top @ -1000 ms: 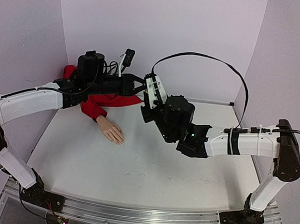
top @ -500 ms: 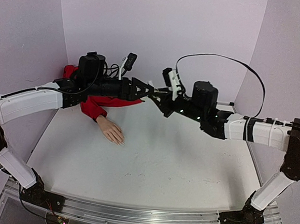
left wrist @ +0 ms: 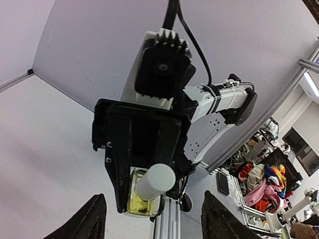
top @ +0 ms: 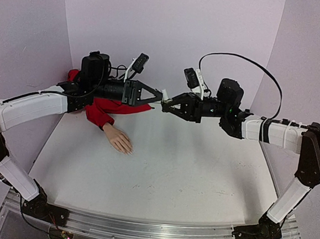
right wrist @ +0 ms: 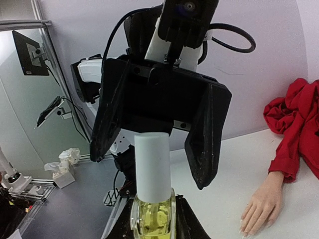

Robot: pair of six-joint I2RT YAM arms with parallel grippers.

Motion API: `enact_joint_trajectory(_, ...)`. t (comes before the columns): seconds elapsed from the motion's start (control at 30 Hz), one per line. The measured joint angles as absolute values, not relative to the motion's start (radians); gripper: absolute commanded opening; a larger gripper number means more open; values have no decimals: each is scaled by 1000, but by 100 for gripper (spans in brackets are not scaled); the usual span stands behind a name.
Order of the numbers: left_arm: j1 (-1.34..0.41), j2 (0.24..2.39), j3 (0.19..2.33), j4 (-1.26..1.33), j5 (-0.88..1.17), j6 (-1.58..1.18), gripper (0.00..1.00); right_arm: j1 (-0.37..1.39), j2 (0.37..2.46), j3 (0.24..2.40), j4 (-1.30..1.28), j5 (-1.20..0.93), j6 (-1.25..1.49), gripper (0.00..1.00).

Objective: Paint the nails

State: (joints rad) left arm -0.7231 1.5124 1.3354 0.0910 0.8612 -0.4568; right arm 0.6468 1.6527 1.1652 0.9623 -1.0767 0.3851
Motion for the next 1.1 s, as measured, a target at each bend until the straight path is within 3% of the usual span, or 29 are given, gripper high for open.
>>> enact_joint_trajectory(0.2,-737,1514,1339,115,900,-469,53,646,1683,1165,1077,-1127,498,0)
enact_joint_trajectory(0.47,-745,1539,1381,125,916,-474,60,644,1686,1165,1139,-1149,555,0)
enact_joint_trajectory(0.67,-748,1543,1388,132,904,-476,60,643,1686,1165,1153,-1154,568,0)
enact_joint_trajectory(1.1,-754,1543,1388,132,792,-466,39,643,1705,1165,1162,-1155,576,0)
